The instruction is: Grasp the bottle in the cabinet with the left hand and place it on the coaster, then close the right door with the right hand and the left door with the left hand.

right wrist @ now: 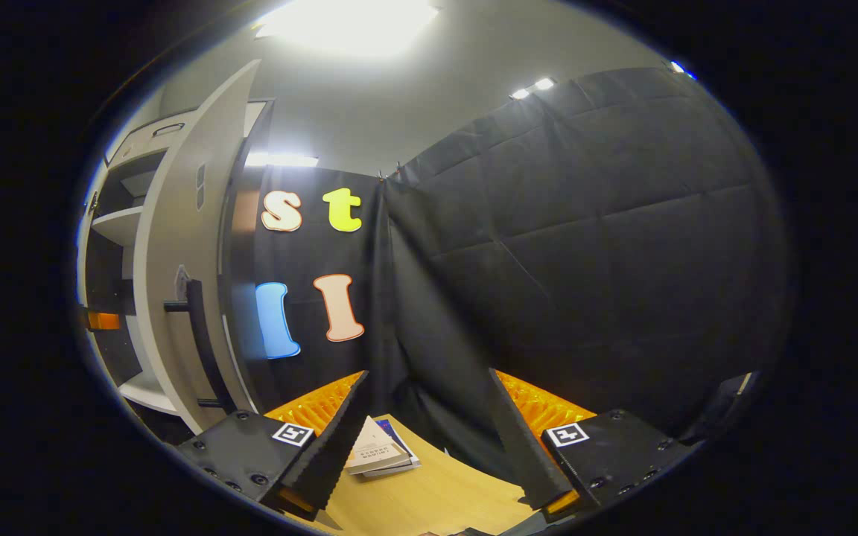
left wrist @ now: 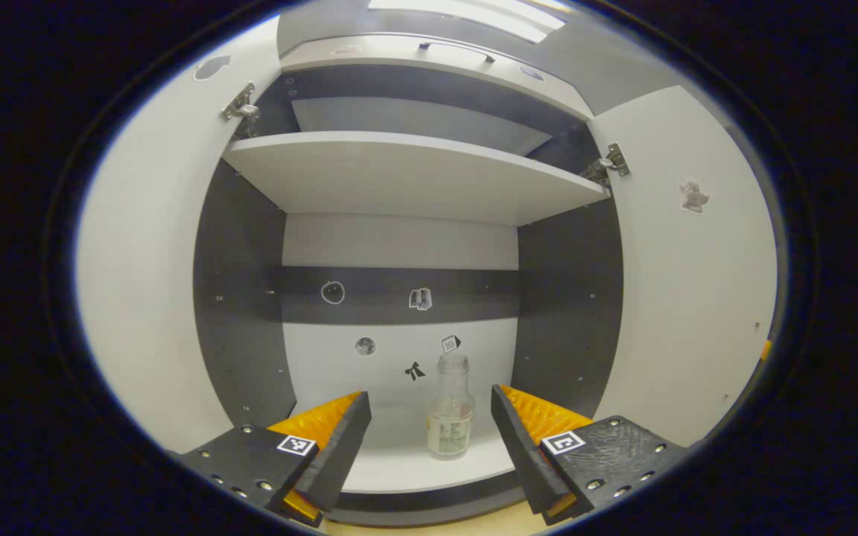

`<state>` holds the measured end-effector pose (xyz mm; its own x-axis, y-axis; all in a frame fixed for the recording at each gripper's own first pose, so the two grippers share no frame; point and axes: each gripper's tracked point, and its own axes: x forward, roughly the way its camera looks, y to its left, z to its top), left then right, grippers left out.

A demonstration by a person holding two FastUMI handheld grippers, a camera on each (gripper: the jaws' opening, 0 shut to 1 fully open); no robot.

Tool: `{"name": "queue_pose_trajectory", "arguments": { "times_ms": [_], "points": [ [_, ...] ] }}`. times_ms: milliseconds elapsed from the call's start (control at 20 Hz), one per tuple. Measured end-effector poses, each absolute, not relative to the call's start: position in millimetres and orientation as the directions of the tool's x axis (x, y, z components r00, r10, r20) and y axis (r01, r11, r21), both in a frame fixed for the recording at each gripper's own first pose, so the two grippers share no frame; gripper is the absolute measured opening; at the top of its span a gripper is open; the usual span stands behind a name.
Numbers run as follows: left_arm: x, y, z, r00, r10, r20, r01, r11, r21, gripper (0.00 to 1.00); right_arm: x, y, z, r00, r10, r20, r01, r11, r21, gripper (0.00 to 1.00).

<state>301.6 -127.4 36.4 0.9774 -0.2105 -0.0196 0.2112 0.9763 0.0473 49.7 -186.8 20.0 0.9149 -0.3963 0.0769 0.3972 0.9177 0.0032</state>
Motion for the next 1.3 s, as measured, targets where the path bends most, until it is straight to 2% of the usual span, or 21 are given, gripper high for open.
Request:
{"name": "queue_pose_trajectory", "arguments": {
  "times_ms": [250, 300, 350, 400, 500, 600, 750, 800, 950, 1000, 1050, 1150, 1250, 1300],
  "points": [
    [341.0, -144.9, 25.2, 0.971, -0.237, -0.041, 0.240, 0.966, 0.094, 0.94, 60.0, -211.6, 9.2, 0.895, -0.444, 0.053, 0.444, 0.896, 0.007, 0.98],
    [348.8, -147.8, 24.0, 0.970, -0.238, -0.044, 0.241, 0.965, 0.105, 0.91, 60.3, -214.6, 6.7, 0.890, -0.453, 0.049, 0.453, 0.892, 0.004, 0.98],
    [355.4, -151.3, 23.1, 0.969, -0.244, -0.044, 0.247, 0.963, 0.109, 0.94, 61.8, -217.3, 4.8, 0.886, -0.461, 0.047, 0.461, 0.887, 0.001, 0.98],
    [363.0, -156.4, 20.5, 0.967, -0.252, -0.048, 0.256, 0.961, 0.108, 0.90, 61.9, -219.7, 2.7, 0.883, -0.468, 0.045, 0.468, 0.884, -0.001, 0.98],
    [378.5, -161.3, 16.2, 0.966, -0.256, -0.049, 0.260, 0.960, 0.109, 0.94, 62.0, -223.1, 1.1, 0.875, -0.481, 0.045, 0.482, 0.876, -0.005, 0.98],
    [391.2, -166.3, 10.0, 0.964, -0.260, -0.053, 0.264, 0.959, 0.102, 0.91, 63.1, -225.8, 0.6, 0.868, -0.493, 0.048, 0.494, 0.869, -0.007, 0.96],
    [409.4, -172.2, -2.7, 0.959, -0.274, -0.073, 0.279, 0.957, 0.081, 0.94, 65.2, -231.8, 0.7, 0.857, -0.512, 0.053, 0.513, 0.858, -0.012, 0.98],
    [413.3, -172.8, -2.9, 0.958, -0.277, -0.074, 0.282, 0.957, 0.074, 0.91, 66.9, -235.2, 1.2, 0.853, -0.519, 0.054, 0.520, 0.854, -0.014, 0.98],
    [429.8, -175.2, -15.0, 0.959, -0.272, -0.081, 0.275, 0.961, 0.031, 0.66, 69.9, -244.5, 2.5, 0.840, -0.539, 0.062, 0.541, 0.841, -0.021, 0.98],
    [433.3, -174.9, -16.1, 0.959, -0.274, -0.078, 0.276, 0.961, 0.011, 0.73, 66.9, -248.3, 0.5, 0.838, -0.542, 0.064, 0.544, 0.839, -0.020, 0.98],
    [434.0, -174.4, -15.5, 0.960, -0.270, -0.073, 0.270, 0.963, -0.016, 0.74, 68.3, -249.9, 0.2, 0.837, -0.543, 0.065, 0.545, 0.838, -0.018, 0.98],
    [441.9, -172.0, -14.4, 0.964, -0.258, -0.059, 0.254, 0.965, -0.071, 0.43, 70.5, -251.6, 0.0, 0.837, -0.543, 0.066, 0.545, 0.838, -0.018, 0.97],
    [445.0, -164.9, -16.4, 0.968, -0.243, -0.058, 0.238, 0.967, -0.090, 0.43, 78.0, -253.0, 0.1, 0.841, -0.537, 0.066, 0.539, 0.842, -0.014, 0.97],
    [445.7, -162.8, -15.6, 0.970, -0.235, -0.065, 0.229, 0.969, -0.089, 0.39, 80.9, -252.9, -1.9, 0.844, -0.532, 0.066, 0.534, 0.845, -0.012, 0.98]
  ]
}}
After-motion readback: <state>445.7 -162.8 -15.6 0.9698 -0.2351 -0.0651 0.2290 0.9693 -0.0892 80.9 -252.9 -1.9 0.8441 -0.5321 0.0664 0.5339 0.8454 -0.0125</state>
